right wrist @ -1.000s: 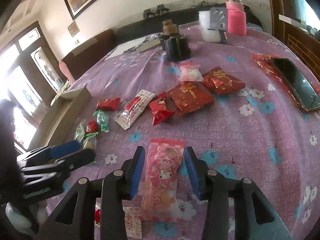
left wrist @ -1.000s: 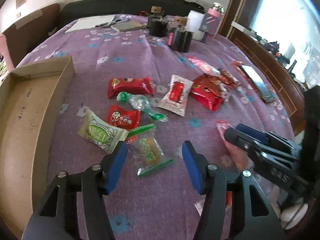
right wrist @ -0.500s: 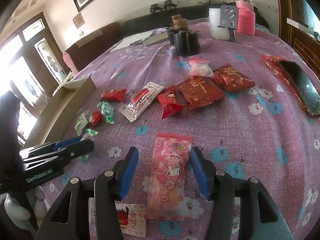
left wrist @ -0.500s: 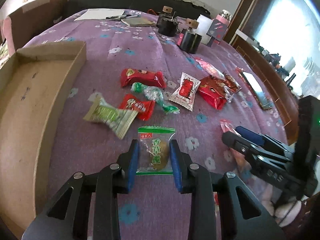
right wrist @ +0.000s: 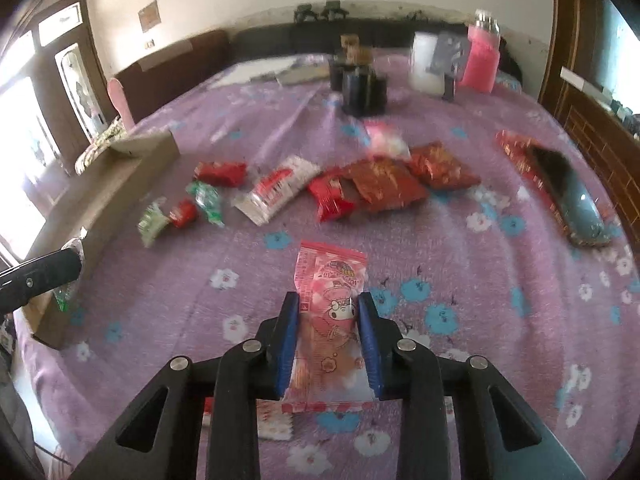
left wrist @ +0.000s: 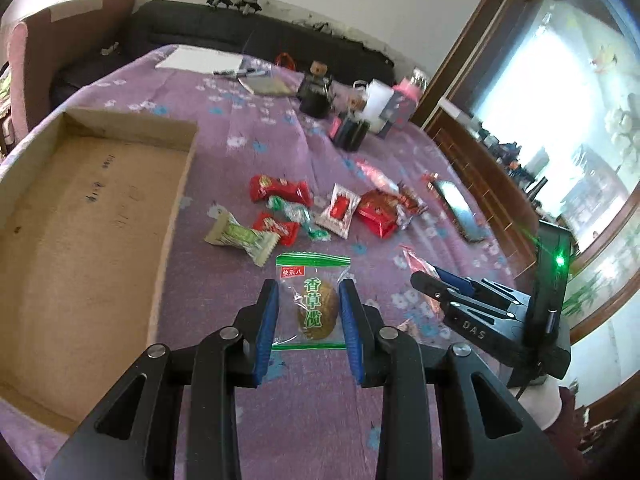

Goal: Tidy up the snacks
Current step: 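Carry both bags over the cardboard box and open both grippers to drop them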

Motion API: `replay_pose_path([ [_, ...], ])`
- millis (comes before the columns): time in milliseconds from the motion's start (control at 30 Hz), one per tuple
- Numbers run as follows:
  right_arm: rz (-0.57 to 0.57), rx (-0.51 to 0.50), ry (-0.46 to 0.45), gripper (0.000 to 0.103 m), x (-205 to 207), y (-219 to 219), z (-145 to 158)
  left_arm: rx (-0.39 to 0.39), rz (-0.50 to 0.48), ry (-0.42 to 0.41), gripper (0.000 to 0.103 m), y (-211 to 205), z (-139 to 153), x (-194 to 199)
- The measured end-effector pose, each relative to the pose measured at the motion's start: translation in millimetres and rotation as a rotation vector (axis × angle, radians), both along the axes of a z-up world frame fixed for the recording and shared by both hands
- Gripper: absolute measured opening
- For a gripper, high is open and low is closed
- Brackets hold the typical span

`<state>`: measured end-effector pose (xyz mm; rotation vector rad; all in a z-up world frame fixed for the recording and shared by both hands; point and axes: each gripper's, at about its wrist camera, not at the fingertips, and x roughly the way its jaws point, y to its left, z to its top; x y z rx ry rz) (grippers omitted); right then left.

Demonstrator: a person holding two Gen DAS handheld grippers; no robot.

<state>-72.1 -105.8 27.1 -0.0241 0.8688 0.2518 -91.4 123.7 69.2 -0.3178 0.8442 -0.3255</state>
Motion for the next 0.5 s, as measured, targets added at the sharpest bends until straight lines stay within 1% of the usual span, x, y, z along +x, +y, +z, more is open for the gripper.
replay_pose_path([
  [133, 0.043, 0.062, -0.031, 0.029, -4.7, 11.6, 32.5, -0.035, 0.030, -0.021, 0.028, 34.1, 19.7, -3.5],
  [267, 0.126, 0.161, -0.033, 0.030, 1.7, 41.3, 64.2, -0.011, 0.080, -0.033, 0.028, 68.6, 36.1, 6.5],
  [400, 0.206, 0.282, 0.015, 0.029, 22.9, 81.6, 79.6, 0.000, 0.130, -0.020, 0.028, 101.6, 41.3, 31.2],
  [467, 0.239, 0.330, 0.042, 0.029, 40.5, 109.2, 80.7, -0.013, 0.159, 0.007, 0.028, 118.1, 36.7, 51.0],
  [500, 0.244, 0.335, 0.046, 0.029, 44.6, 120.1, 80.0, -0.026, 0.167, 0.024, 0.028, 124.8, 33.0, 58.6],
])
